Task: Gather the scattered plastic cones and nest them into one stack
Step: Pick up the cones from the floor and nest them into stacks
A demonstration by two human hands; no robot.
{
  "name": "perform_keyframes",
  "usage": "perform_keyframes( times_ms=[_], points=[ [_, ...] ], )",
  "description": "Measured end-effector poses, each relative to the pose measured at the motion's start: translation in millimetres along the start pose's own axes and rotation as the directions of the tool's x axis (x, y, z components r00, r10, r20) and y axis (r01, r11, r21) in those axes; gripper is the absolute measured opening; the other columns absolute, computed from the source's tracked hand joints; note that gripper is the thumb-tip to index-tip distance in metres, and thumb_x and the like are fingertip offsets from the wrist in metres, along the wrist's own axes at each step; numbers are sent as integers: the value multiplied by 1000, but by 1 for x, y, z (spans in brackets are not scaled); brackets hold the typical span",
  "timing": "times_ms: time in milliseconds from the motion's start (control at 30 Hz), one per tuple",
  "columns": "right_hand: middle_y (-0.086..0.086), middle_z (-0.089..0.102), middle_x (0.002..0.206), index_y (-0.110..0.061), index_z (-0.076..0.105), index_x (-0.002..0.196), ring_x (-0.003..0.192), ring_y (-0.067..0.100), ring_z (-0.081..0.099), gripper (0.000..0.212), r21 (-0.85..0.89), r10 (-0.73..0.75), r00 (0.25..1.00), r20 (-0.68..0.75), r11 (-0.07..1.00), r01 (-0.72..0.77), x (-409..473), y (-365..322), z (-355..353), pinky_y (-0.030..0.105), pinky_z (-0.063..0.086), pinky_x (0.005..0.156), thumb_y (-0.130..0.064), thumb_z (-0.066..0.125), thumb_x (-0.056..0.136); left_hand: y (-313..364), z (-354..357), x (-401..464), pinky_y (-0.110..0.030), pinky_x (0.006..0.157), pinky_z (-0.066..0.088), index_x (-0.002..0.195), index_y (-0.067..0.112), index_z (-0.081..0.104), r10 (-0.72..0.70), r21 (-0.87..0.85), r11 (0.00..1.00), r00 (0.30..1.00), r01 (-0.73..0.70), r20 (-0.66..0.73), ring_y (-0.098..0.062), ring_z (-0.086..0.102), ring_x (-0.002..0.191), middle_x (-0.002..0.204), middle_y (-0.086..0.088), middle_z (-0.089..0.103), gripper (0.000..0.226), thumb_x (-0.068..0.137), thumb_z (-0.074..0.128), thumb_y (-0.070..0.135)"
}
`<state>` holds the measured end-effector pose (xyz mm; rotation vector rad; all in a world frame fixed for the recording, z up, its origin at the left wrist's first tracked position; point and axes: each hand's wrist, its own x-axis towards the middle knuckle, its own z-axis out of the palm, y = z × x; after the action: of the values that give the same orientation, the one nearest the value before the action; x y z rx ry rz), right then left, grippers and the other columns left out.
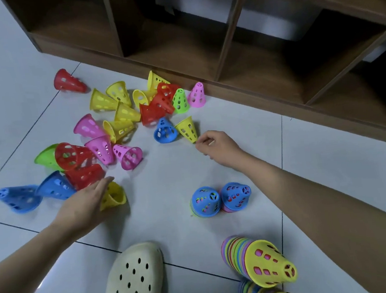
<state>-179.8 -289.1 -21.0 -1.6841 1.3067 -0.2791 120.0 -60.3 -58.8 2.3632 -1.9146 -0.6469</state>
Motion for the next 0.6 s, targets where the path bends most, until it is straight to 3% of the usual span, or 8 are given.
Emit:
perform_keyframes(
  times_ms=[167, 267, 367, 467, 533, 600],
  points=[
    [-6, 61, 98, -13, 58, 121, 89, 19, 61, 39, 43, 121, 991, -57, 992, -119, 35, 9, 6, 37, 52, 82, -27, 73, 87, 32, -4, 12, -38, 73, 51, 143, 21, 38, -15, -277, 961, 998, -2, -56, -33, 67, 92, 112, -11, 68, 90, 72, 81, 53],
    [1, 59, 120, -13, 54, 128, 103, 23, 61, 53, 109, 229, 968, -102, 970, -218, 51, 12, 16, 41, 53, 95, -29, 78, 83, 66, -14, 10, -30, 73, 40, 153, 23, 31, 58, -327, 942, 996, -76, -64, -27, 64, 90, 108, -7, 67, 97, 75, 70, 66],
    [-2, 53, 119, -10, 50, 136, 111, 18, 57, 65, 82, 230, 967, -109, 972, -222, 63, 7, 25, 40, 50, 101, -29, 80, 81, 105, -30, 2, -27, 77, 40, 157, 28, 20, 159, -432, 882, 982, -187, -101, -14, 58, 91, 100, 5, 60, 96, 81, 46, 80],
    [2, 63, 117, -13, 59, 119, 104, 20, 63, 52, 72, 221, 970, -97, 974, -214, 71, 4, 35, 35, 53, 89, -32, 84, 78, 130, -37, -1, -19, 90, 43, 156, 38, 21, 243, -520, 815, 966, -255, -92, -8, 58, 112, 120, 11, 62, 81, 86, 36, 78],
    [5, 68, 109, -17, 62, 99, 94, 21, 65, 42, -17, 198, 974, -107, 979, -201, 74, 7, 40, 33, 53, 78, -40, 85, 73, 139, -43, 2, -15, 91, 42, 152, 40, 32, 261, -550, 788, 959, -276, -107, -2, 56, 109, 122, 19, 60, 76, 87, 36, 78],
    [9, 69, 105, -16, 66, 94, 93, 25, 67, 45, -106, 194, 973, -122, 973, -207, 83, 16, 43, 36, 56, 78, -49, 84, 69, 146, -49, 5, -17, 83, 44, 143, 39, 47, 290, -545, 775, 947, -319, -141, -3, 58, 100, 111, 20, 62, 69, 87, 40, 78]
  ],
)
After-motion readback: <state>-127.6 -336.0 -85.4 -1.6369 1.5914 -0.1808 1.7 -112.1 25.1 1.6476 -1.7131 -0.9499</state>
